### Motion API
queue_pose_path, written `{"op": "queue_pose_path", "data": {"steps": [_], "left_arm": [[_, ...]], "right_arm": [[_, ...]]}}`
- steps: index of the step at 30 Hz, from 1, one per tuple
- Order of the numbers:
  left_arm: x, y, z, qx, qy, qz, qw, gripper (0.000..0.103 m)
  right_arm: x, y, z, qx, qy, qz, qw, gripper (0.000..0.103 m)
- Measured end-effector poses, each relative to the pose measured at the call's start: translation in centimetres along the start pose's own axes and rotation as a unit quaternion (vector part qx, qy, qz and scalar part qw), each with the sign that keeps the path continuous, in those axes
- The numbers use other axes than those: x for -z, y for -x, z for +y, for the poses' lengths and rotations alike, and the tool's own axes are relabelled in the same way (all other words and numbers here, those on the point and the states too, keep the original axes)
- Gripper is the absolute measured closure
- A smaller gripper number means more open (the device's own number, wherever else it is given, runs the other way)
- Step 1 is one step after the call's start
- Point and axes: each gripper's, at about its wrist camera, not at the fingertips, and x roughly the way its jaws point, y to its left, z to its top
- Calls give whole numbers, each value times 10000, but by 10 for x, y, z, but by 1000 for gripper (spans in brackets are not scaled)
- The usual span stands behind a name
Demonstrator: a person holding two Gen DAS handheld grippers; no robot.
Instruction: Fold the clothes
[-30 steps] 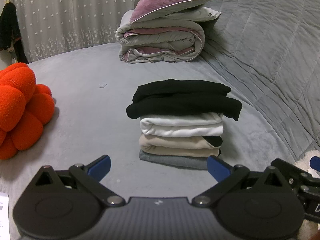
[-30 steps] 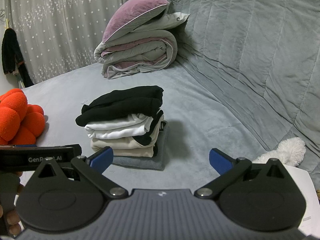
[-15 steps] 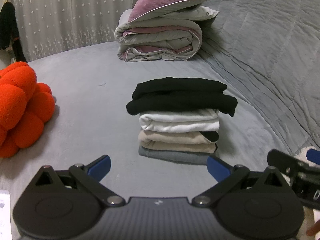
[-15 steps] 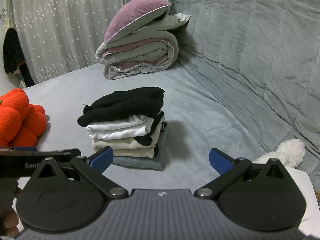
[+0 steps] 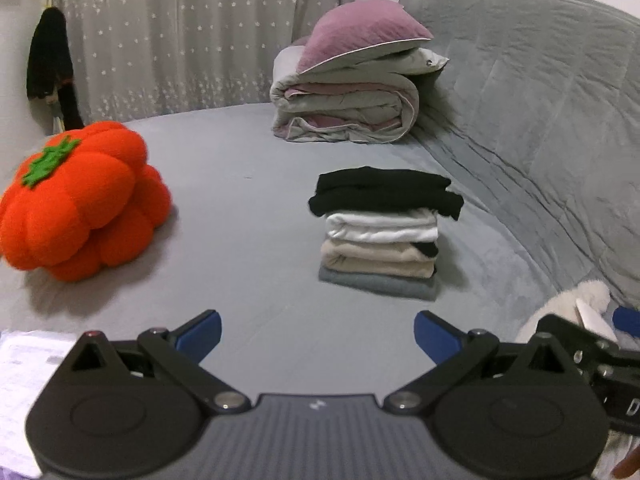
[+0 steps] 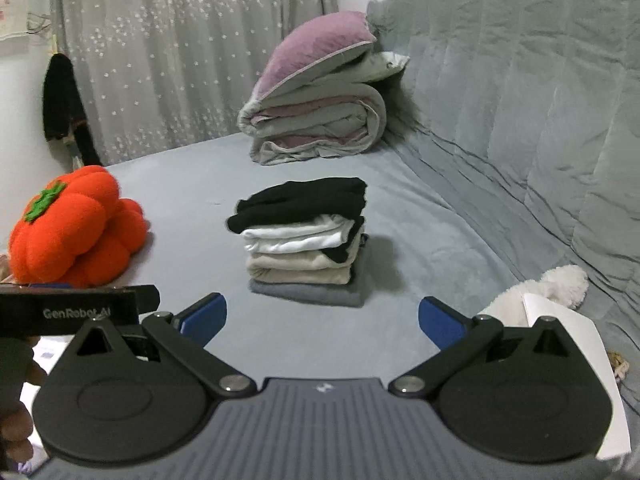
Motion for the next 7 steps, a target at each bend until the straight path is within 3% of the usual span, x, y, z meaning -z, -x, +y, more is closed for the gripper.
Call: {"op": "queue_pose_path", "data": {"steps": [7], "left_arm": [[29, 39, 15, -78, -15, -71, 9999, 1]], "right_arm": [[23, 38, 29, -90, 253, -60, 9996, 0]]}}
